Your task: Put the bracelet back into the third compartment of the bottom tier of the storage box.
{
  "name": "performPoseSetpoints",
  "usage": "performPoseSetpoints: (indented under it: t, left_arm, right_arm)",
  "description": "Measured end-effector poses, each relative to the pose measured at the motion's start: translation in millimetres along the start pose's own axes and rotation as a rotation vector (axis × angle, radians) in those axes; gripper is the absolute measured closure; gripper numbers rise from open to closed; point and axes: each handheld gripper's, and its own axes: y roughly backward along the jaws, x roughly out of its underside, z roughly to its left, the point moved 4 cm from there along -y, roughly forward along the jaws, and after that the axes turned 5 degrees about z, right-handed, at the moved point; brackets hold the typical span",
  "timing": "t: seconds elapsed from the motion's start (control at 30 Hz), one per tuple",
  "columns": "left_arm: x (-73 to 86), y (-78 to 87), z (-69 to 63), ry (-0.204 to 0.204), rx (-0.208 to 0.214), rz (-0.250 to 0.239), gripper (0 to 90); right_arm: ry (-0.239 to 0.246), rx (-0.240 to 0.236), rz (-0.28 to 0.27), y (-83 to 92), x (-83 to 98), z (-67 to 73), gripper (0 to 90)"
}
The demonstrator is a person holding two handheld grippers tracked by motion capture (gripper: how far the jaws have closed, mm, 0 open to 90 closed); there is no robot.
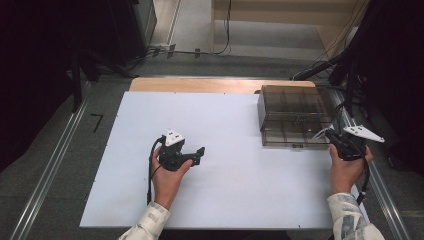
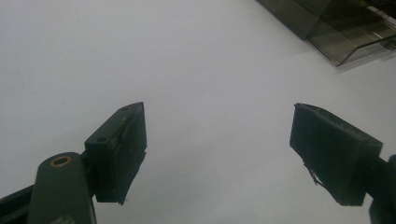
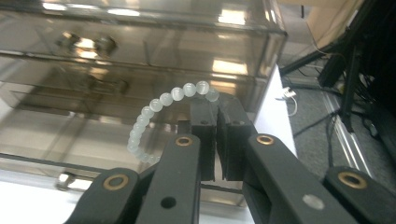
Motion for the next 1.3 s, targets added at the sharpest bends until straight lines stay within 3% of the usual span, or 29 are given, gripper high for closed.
performPoseSetpoints:
  t: [0.3, 0.53, 0.67, 0.8, 1.13, 1.2, 1.3]
  left_arm:
    - [6.6, 9.1, 11.5, 0.011, -0.016, -0.009, 19.6]
    - [12.8, 15.9, 22.5, 0.029, -0.029, -0.016, 19.6]
    - [15.6, 20.2, 27.9, 0.038, -0.037, -0.018, 19.6]
    - [16.7, 24.1, 32.4, 0.041, -0.045, -0.024, 19.6]
    - [20.9, 30.1, 44.1, 0.062, -0.064, -0.032, 19.5]
    - [21.3, 32.8, 48.0, 0.061, -0.07, -0.033, 19.5]
    - [22.6, 37.6, 55.0, 0.072, -0.082, -0.037, 19.2]
  right_arm:
    - [0.025, 0.058, 0.07, -11.5, 5.4, -3.4, 83.8]
    - [0.039, 0.062, 0.105, -18.7, 8.7, -2.5, 83.3]
    - [0.028, 0.064, 0.116, -20.0, 9.6, -1.7, 71.8]
    - [0.018, 0.057, 0.114, -17.8, 9.9, -2.9, 66.0]
    - [0.022, -0.02, 0.097, -13.1, 13.9, 3.2, 52.5]
    - [0.025, -0.031, 0.09, -11.4, 13.8, 6.7, 41.3]
    - [0.03, -0.041, 0.087, -9.9, 13.7, 9.3, 37.7]
